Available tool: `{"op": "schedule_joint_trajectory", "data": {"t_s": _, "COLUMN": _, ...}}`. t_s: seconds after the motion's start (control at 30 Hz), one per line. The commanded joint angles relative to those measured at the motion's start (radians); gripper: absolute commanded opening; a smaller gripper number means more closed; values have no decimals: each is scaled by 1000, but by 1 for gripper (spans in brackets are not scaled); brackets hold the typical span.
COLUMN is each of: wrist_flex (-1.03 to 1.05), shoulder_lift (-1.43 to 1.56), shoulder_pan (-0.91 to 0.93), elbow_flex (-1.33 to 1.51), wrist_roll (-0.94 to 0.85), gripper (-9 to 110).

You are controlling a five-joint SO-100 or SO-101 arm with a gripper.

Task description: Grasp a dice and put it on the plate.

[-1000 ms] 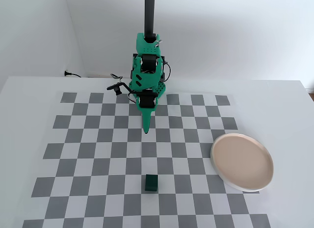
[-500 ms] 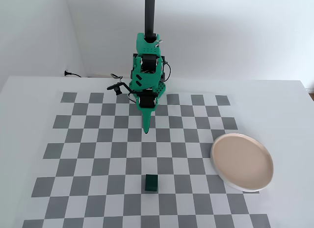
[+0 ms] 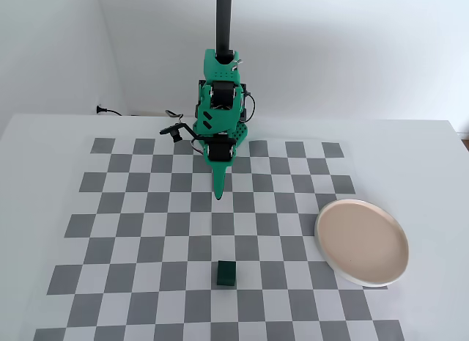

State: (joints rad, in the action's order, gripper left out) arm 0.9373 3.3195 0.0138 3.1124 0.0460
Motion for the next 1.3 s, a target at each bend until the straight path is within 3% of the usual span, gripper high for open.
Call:
{"op": "schedule_joint_trajectory", "data": {"t_s": 0.0, "wrist_flex": 0, "shoulder_lift": 17, "shoulder_pan": -6, "elbow_flex": -18, "wrist_roll": 6, "gripper": -4}}
{"op": "schedule_joint_trajectory", "data": {"t_s": 0.13, "wrist_flex": 0, "shoulder_lift": 17, "shoulder_pan": -11, "elbow_flex": -18, "wrist_roll": 0, "gripper": 8}}
{"op": "schedule_joint_trajectory", "data": {"t_s": 0.23, "wrist_flex": 2, "shoulder_lift": 17, "shoulder_pan": -9, "elbow_flex": -18, "wrist_roll": 2, "gripper": 7}}
{"op": "schedule_joint_trajectory", "data": {"t_s": 0.37, "wrist_flex": 6, "shoulder_lift": 17, "shoulder_pan": 3, "elbow_flex": -18, "wrist_roll": 9, "gripper": 15}}
{"op": "schedule_joint_trajectory", "data": {"t_s": 0.43, "wrist_flex": 6, "shoulder_lift": 17, "shoulder_pan": 2, "elbow_flex": -18, "wrist_roll": 5, "gripper": -4}}
{"op": "schedule_joint_trajectory", "data": {"t_s": 0.97, "wrist_flex": 8, "shoulder_lift": 17, "shoulder_pan": 37, "elbow_flex": -37, "wrist_roll": 18, "gripper": -4}}
{"op": "schedule_joint_trajectory", "data": {"t_s": 1.07, "wrist_flex": 31, "shoulder_lift": 15, "shoulder_pan": 26, "elbow_flex": -49, "wrist_roll": -52, "gripper": -4}}
{"op": "schedule_joint_trajectory", "data": {"t_s": 1.17, "wrist_flex": 23, "shoulder_lift": 15, "shoulder_pan": 12, "elbow_flex": -52, "wrist_roll": -379, "gripper": -4}}
{"op": "schedule_joint_trajectory", "data": {"t_s": 1.27, "wrist_flex": -5, "shoulder_lift": 15, "shoulder_pan": 37, "elbow_flex": -44, "wrist_roll": -482, "gripper": -4}}
